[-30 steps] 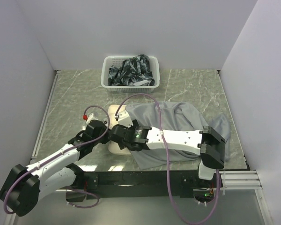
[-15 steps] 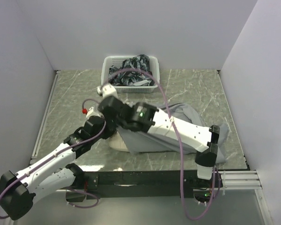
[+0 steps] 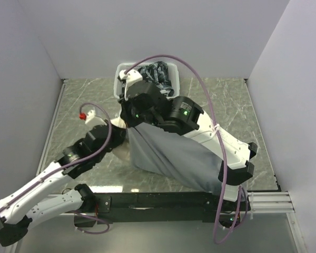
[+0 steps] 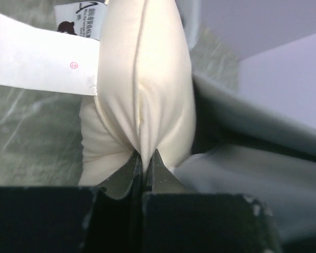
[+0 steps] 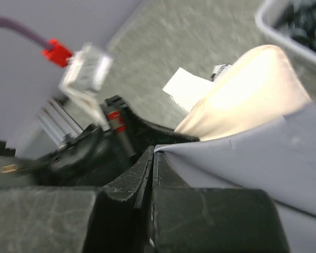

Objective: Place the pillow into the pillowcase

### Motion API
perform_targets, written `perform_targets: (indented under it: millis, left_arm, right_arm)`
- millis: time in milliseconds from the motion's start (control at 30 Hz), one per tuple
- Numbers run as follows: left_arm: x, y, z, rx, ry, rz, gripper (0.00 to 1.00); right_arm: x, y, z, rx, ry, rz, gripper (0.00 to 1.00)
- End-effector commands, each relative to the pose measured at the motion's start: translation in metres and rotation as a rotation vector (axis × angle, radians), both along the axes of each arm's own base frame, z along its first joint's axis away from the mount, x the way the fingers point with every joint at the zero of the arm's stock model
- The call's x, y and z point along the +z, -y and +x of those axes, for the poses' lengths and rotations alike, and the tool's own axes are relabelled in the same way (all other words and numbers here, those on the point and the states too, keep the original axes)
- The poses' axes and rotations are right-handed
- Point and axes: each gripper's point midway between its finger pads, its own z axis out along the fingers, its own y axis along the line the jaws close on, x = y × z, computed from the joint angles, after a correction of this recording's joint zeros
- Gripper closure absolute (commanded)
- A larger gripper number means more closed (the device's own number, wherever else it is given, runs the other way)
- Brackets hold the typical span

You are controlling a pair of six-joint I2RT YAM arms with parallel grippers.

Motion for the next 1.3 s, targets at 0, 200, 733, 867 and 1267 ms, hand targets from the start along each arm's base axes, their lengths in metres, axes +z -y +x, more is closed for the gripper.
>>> perform_targets:
  millis: [0, 200, 733, 867, 1267]
  left_arm:
    - [0.13, -0.037, 0.003, 0.126, 0.262, -0.094, 0.99]
    - [0.246, -0.08, -0.016, 0.165, 0.504, -0.047, 0.99]
    - [0.071, 0.131, 0.035, -0.512, 0.115, 0.225, 0.99]
    - [-0.017, 0.164, 0.006, -0.622, -0.025, 0.162, 0.99]
    - [-0.009, 0.158, -0.017, -0.581, -0.008, 0.168, 0.19]
  right_arm:
    - [0.125, -0.013, -0.003, 0.055, 0.137, 0.418, 1.0]
    - [0.195, -0.007, -0.031, 0.141, 0.166, 0.715, 1.0]
    - [-0.042, 0.109, -0.01, -0.282, -0.042, 0.487, 0.97]
    - [-0.169, 0.143, -0.029, -0.387, -0.214, 0.336, 0.92]
    - [-0.257, 0.238, -0.061, -0.626, -0.354, 0.307, 0.1]
